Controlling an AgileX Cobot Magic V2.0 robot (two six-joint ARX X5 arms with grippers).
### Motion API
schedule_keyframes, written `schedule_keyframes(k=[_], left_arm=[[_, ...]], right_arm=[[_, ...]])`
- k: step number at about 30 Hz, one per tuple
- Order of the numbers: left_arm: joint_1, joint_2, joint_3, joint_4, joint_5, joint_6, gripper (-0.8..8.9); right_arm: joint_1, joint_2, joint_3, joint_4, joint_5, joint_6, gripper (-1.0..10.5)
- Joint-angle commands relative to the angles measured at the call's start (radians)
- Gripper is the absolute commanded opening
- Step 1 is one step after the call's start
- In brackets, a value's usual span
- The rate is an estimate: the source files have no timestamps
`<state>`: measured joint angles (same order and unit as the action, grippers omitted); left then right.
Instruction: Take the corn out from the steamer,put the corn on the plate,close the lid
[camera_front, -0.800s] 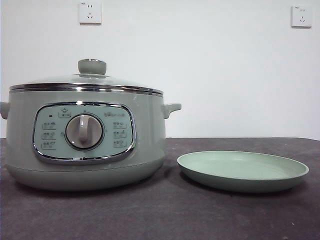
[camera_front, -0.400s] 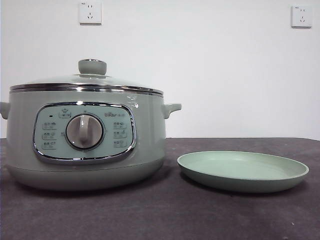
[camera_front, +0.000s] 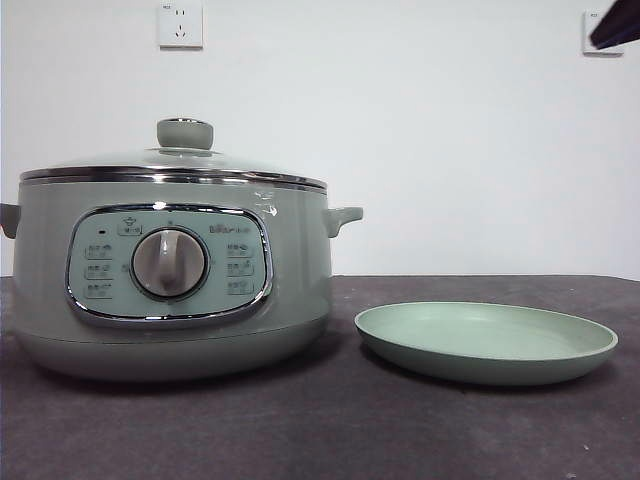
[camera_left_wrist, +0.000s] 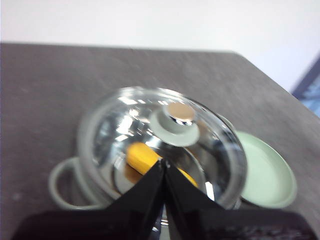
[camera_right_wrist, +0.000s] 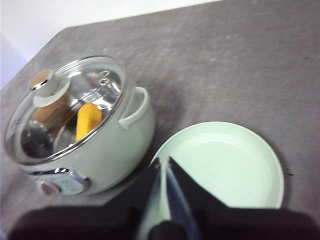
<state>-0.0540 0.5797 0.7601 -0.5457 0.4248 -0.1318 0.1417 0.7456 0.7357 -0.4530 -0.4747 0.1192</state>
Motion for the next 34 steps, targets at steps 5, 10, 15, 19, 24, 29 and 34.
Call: schedule_keyframes(k=[5, 10, 15, 19, 24, 29, 34], left_arm=[[-0.002, 0.132, 0.032, 0.015, 0.074, 0.030, 3.36], [-0.022, 0.201, 0.032, 0.063, 0.075, -0.004, 4.31], [-0.073, 0.275, 0.050, 0.154, 0.075, -0.026, 4.10], [-0.132, 0.364, 0.119, 0.163, 0.071, -0.023, 4.04], [-0.211, 0.489, 0.234, 0.154, -0.012, 0.016, 4.04], [-0.288, 0.607, 0.335, 0.125, -0.110, 0.055, 4.04], [-0.346, 0.706, 0.384, 0.107, -0.214, 0.101, 4.04]], right_arm=[[-0.002, 0.035, 0.012, 0.002, -0.021, -0.034, 2.9], [-0.002, 0.040, 0.012, 0.003, -0.021, -0.034, 2.9], [-0.002, 0.042, 0.012, 0.002, -0.020, -0.034, 2.9], [-0.002, 0.050, 0.012, 0.002, -0.020, -0.032, 2.9], [-0.002, 0.061, 0.012, 0.000, -0.021, -0.031, 2.9], [-0.002, 0.066, 0.012, -0.001, -0.021, -0.031, 2.9], [-0.002, 0.066, 0.012, -0.002, -0.021, -0.031, 2.9]])
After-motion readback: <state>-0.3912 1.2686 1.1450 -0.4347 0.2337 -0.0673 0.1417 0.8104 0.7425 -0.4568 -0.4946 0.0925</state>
